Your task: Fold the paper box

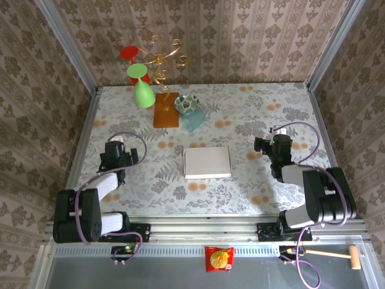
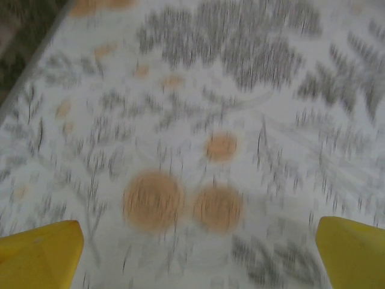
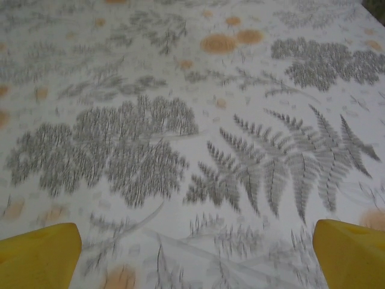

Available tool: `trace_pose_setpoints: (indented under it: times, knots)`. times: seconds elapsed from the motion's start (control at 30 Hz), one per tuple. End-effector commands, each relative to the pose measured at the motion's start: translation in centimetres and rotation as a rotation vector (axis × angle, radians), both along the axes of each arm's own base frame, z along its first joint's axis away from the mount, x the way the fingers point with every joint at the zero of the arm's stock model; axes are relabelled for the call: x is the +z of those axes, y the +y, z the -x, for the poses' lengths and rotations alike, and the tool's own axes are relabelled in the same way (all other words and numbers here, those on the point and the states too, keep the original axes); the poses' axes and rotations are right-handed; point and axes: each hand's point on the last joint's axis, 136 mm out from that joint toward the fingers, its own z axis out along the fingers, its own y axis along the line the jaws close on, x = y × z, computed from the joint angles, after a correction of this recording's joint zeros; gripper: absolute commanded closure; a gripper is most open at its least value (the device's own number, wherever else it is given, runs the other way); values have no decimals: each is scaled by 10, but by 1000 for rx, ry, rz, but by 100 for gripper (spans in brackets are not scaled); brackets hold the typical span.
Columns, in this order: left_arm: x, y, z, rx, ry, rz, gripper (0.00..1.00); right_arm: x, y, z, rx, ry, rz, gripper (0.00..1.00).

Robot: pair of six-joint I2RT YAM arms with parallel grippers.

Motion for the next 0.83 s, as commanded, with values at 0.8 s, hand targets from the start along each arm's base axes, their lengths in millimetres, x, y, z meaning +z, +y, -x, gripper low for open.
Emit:
trace_pose_setpoints:
  times: [0.8]
  knots:
    - [33, -7, -46, -81, -357, -43, 0, 25, 18, -11, 73, -168, 42, 0]
